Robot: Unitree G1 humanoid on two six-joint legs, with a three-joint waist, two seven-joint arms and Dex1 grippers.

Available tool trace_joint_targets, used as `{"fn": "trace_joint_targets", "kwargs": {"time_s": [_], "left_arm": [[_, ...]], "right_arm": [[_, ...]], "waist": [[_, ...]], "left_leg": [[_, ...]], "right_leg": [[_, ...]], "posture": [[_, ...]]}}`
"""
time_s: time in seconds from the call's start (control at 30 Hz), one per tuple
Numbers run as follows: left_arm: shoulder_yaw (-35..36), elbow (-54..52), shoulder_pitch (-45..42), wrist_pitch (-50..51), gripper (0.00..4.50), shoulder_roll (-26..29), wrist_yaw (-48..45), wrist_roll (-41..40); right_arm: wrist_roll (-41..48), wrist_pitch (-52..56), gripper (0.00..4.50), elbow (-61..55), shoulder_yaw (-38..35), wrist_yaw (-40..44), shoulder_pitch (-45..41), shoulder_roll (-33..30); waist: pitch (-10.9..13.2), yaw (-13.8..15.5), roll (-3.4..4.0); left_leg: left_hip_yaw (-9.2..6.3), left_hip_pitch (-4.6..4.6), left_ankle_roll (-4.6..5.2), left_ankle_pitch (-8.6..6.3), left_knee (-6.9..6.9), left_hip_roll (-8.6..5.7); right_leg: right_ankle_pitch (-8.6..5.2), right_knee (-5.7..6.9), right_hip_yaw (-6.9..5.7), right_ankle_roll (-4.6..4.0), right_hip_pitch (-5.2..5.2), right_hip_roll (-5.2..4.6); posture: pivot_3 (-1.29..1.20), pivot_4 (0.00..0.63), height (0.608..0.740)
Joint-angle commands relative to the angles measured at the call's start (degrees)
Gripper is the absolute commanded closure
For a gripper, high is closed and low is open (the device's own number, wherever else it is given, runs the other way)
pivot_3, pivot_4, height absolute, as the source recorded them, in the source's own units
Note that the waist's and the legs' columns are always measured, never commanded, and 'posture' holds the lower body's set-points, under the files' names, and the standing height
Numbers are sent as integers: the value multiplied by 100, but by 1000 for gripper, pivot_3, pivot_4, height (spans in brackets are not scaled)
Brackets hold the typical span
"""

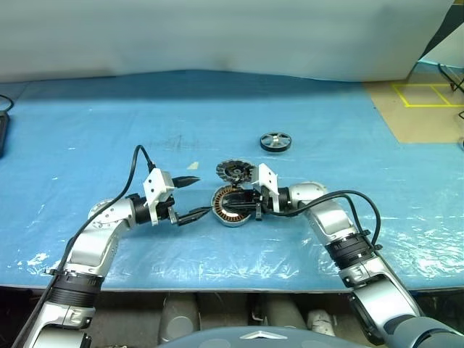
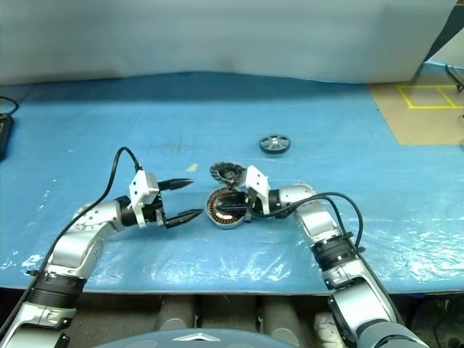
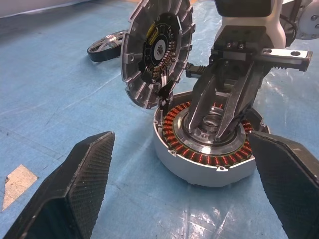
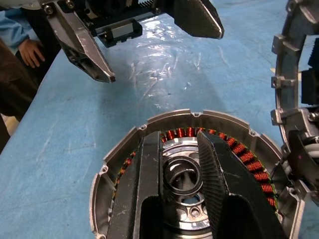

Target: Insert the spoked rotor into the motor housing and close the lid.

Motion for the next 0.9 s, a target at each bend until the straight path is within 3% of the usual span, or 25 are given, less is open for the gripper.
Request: {"fn": "trace_joint_targets", "kwargs": {"time_s": [0.03, 0.37, 0.53, 0.9], "left_arm": [[97, -125, 31, -55, 0, 61, 12, -57], [74, -165, 74, -65, 0, 49, 22, -55], [79, -62, 35, -101, 0, 51, -8, -42], [62, -171, 63, -51, 0, 46, 39, -40]], "right_arm": [[21, -184, 3893, 13, -59, 29, -87, 23], [174, -47, 3893, -64, -84, 164, -37, 19], [127, -216, 2205, -20, -130, 59, -41, 63], [295, -68, 2205, -174, -192, 171, -30, 54]], "waist": [[0, 0, 0], [0, 0, 0], [0, 1, 0], [0, 1, 0]], "left_leg": [[0, 0, 0, 0, 0, 0], [0, 0, 0, 0, 1, 0], [0, 0, 0, 0, 2, 0], [0, 0, 1, 0, 4, 0]], "right_leg": [[0, 0, 0, 0, 0, 0], [0, 0, 0, 0, 0, 0], [0, 2, 0, 0, 0, 0], [0, 2, 0, 0, 0, 0]], "posture": [[0, 150, 740], [0, 150, 740], [0, 150, 740], [0, 150, 740]]}}
